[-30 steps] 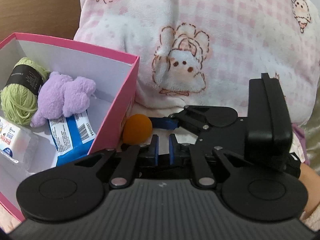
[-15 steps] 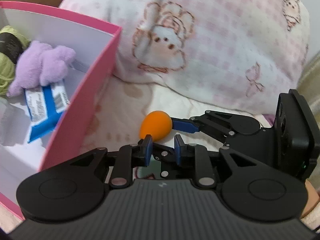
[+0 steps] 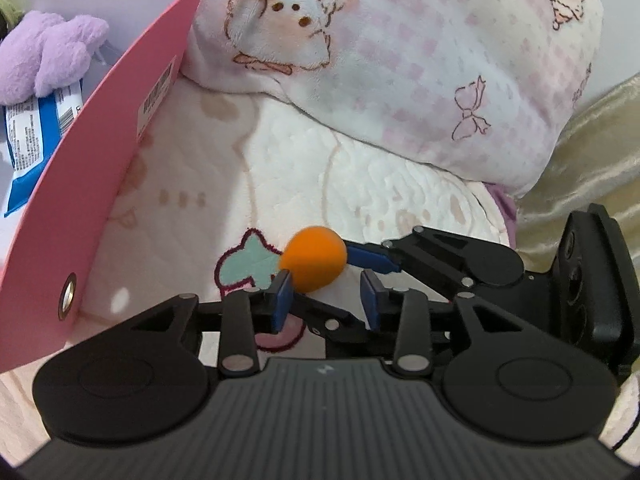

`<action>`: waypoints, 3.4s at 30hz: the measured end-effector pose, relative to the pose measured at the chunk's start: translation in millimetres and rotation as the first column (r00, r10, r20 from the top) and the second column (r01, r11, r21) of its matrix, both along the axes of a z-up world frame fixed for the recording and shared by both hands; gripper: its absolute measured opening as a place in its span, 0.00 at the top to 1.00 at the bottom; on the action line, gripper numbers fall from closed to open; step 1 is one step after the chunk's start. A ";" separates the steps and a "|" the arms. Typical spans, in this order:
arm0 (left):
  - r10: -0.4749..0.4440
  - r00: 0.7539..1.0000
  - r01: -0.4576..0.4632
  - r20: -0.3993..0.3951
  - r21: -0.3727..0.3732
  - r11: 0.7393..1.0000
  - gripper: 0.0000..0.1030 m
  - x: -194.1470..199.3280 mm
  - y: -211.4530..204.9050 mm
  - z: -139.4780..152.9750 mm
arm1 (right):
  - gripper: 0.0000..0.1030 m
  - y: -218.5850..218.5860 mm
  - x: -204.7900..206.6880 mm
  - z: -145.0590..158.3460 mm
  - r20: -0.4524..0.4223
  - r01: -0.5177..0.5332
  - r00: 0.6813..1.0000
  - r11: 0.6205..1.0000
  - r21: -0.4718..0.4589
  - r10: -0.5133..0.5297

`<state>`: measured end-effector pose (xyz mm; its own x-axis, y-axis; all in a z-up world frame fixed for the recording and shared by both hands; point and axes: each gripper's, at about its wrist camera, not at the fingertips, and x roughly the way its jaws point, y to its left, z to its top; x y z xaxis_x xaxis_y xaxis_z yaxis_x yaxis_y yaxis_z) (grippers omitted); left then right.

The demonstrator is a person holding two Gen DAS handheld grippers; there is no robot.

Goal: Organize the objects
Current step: 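Close the left tool on the orange sponge ball, then lift the orange sponge ball with the left tool over the pink box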

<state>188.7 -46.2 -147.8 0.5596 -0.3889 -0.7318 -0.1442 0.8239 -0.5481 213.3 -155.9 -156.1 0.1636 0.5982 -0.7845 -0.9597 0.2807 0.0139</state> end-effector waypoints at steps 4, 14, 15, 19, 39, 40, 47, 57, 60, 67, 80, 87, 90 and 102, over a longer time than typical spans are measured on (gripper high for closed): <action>-0.049 0.999 0.047 0.014 0.099 0.994 0.59 -4.2 -14.9 -1.8 | 0.48 -4.5 -12.2 0.9 0.072 0.000 0.997 0.998 -0.064 0.005; -0.133 0.985 0.127 0.109 0.060 0.990 0.61 -7.5 -31.0 -20.1 | 0.26 -25.6 -30.6 14.2 0.176 0.146 0.976 0.984 -0.102 -0.126; -0.135 0.984 0.130 0.114 0.052 0.990 0.61 -7.2 -31.2 -21.5 | 0.26 -27.8 -30.8 18.2 0.158 0.175 0.974 0.982 -0.076 -0.161; -0.153 0.983 0.144 0.106 0.082 0.986 0.61 -5.6 -34.1 -24.2 | 0.26 -29.0 -37.4 17.0 0.089 0.238 0.969 0.970 -0.055 -0.232; -0.200 0.967 0.193 0.157 0.063 0.979 0.68 -19.4 -33.4 -18.6 | 0.44 -25.0 -49.6 7.5 0.132 0.252 0.961 0.966 -0.054 -0.243; -0.209 0.965 0.199 0.159 0.074 0.977 0.68 -23.3 -34.6 -12.9 | 0.44 -26.8 -53.0 12.7 0.139 0.241 0.962 0.970 -0.043 -0.233; -0.230 0.960 0.211 0.160 0.128 0.969 0.71 -46.2 -30.4 20.0 | 0.44 -29.0 -73.1 41.0 0.146 0.245 0.959 0.969 0.008 -0.244; -0.262 0.948 0.220 0.179 0.225 0.949 0.72 -102.8 -13.1 77.8 | 0.43 -33.3 -126.8 83.2 0.065 0.299 0.948 0.943 0.148 -0.311; -0.283 0.948 0.243 0.148 0.239 0.940 0.71 -118.2 -6.8 89.2 | 0.41 -32.8 -147.2 91.6 0.037 0.317 0.944 0.935 0.158 -0.327; -0.339 0.932 0.301 0.130 0.243 0.922 0.72 -147.0 6.9 121.7 | 0.40 -28.9 -186.7 121.5 0.046 0.319 0.943 0.935 0.156 -0.329; -0.319 0.937 0.279 0.140 0.250 0.927 0.72 -178.2 32.3 165.1 | 0.38 -8.3 -221.6 165.7 0.083 0.297 0.947 0.943 0.151 -0.312; -0.293 0.943 0.249 0.159 0.248 0.936 0.72 -185.7 49.8 180.3 | 0.35 7.2 -229.5 182.1 0.100 0.275 0.951 0.947 0.166 -0.293; -0.277 0.947 0.232 0.165 0.248 0.941 0.72 -185.1 59.2 184.3 | 0.35 16.8 -229.1 186.7 0.106 0.257 0.955 0.952 0.168 -0.277; -0.137 0.970 0.097 0.199 0.198 0.975 0.70 -168.3 127.2 191.4 | 0.37 80.5 -213.8 193.1 0.101 0.159 0.978 0.967 0.201 -0.181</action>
<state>20.4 81.0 43.7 0.6674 -0.3295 -0.6678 0.0612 0.9180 -0.3918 -0.5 -75.3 37.0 0.3598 0.6900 -0.6281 -0.8962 0.4429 -0.0268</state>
